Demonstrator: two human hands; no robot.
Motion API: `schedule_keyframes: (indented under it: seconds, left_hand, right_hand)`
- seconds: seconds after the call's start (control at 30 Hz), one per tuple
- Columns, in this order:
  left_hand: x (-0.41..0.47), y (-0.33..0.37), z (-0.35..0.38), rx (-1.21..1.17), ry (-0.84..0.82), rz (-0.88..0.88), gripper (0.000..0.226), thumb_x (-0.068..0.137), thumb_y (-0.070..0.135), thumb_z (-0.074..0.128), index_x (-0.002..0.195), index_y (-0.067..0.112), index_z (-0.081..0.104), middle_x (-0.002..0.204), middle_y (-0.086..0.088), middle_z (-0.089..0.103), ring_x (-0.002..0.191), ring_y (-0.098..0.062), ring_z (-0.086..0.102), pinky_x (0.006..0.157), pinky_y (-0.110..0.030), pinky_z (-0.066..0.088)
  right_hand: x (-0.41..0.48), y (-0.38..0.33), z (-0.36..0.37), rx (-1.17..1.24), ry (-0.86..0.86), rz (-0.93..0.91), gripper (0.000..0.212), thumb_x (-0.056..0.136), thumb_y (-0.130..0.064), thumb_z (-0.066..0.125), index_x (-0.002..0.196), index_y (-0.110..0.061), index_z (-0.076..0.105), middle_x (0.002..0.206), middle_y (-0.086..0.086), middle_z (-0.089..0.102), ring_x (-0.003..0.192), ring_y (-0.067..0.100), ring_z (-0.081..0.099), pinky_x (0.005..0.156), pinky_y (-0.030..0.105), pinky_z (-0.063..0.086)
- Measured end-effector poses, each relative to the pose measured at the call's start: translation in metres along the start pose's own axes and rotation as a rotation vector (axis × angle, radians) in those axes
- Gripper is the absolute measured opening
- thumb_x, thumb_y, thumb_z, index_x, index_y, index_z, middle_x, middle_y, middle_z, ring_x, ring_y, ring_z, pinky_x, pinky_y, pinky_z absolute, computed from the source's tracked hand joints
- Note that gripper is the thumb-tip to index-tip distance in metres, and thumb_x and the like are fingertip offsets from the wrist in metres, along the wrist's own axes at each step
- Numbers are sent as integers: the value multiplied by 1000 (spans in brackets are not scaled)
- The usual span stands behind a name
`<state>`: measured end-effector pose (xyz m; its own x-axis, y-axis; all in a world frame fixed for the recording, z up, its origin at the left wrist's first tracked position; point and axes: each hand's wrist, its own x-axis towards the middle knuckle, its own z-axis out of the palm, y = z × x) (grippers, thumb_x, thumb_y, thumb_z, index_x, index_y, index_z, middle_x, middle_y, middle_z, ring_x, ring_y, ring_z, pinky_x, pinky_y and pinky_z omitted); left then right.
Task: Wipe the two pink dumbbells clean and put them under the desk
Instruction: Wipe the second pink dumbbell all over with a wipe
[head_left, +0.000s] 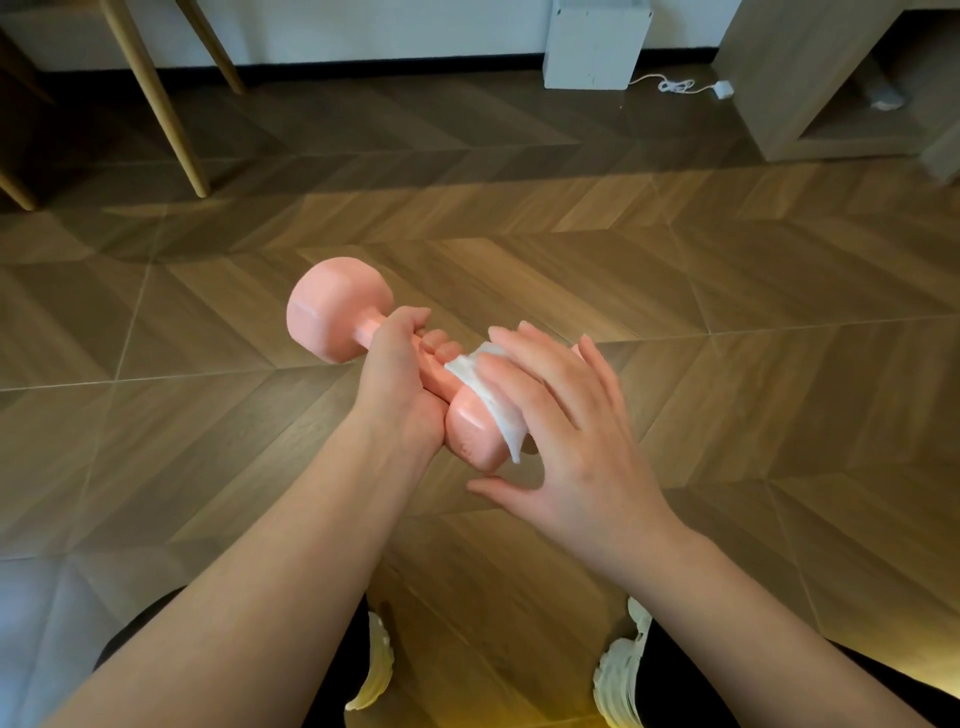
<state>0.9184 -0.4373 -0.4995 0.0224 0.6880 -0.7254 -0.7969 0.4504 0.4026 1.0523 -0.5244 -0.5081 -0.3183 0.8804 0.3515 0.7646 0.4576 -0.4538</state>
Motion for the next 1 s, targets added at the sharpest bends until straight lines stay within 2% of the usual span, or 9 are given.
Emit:
schedule_keyframes:
  seconds: [0.1,0.23,0.33,0.5,0.57,0.73,0.77,0.9,1.0]
  left_hand:
    - [0,2,-1,-34,-1,-23,34,92,13,52,66,19,31,50,7,31,38,-7,31,41,-14,36]
    - [-3,2,2,-28,10,-6,35,93,11,50,64,19,30,46,6,30,36,-8,30,41,-13,35]
    - [-5,1,5,-67,-5,-23,35,92,11,49,65,19,29,47,6,30,36,-9,28,41,-16,32]
    - [-2,2,3,-15,-8,-17,39,92,12,51,62,20,28,45,7,29,37,-7,28,40,-15,32]
    - [-2,3,3,-11,-11,-24,38,92,12,51,61,20,29,45,7,30,37,-7,29,40,-15,33]
    - [-5,0,6,-48,0,-1,36,93,9,48,64,19,29,46,5,29,35,-9,27,39,-13,32]
    - [-5,0,6,-48,-2,-3,36,93,9,48,63,19,29,45,6,29,35,-9,27,40,-13,32]
    - [-7,2,3,-4,-26,-31,43,93,12,50,56,19,29,43,7,29,34,-8,29,38,-13,34]
    - [-7,1,5,-8,-25,-30,43,92,12,50,55,19,30,44,6,30,34,-8,30,40,-13,35]
  right_hand:
    - [1,0,-3,19,-4,20,85,69,-38,85,142,-15,47,144,-2,49,140,13,39,119,52,21]
    - [1,0,-1,93,-20,103,89,70,-40,84,146,-19,41,150,-8,43,142,-1,29,120,45,20]
    - [2,-1,-2,215,-12,236,97,63,-39,89,145,-24,39,145,-16,43,133,-16,23,116,52,28]
    - [-1,0,0,56,49,-2,74,77,-28,83,141,-13,49,149,0,48,143,13,37,116,49,27]
    - [0,1,-1,45,61,-34,70,78,-29,82,139,-12,51,146,0,50,141,14,41,115,48,30]
    - [5,1,-5,243,-43,198,92,64,-35,89,141,-34,38,138,-28,37,131,-21,22,113,37,33]
    - [4,2,-5,239,-43,173,91,66,-34,89,142,-33,39,140,-25,38,133,-19,23,113,37,33]
    - [2,3,-5,86,49,-74,70,76,-25,84,137,-10,53,146,1,50,142,16,40,113,45,32]
    - [2,5,-3,94,70,-70,70,74,-26,85,135,-9,55,144,1,52,139,16,43,113,43,33]
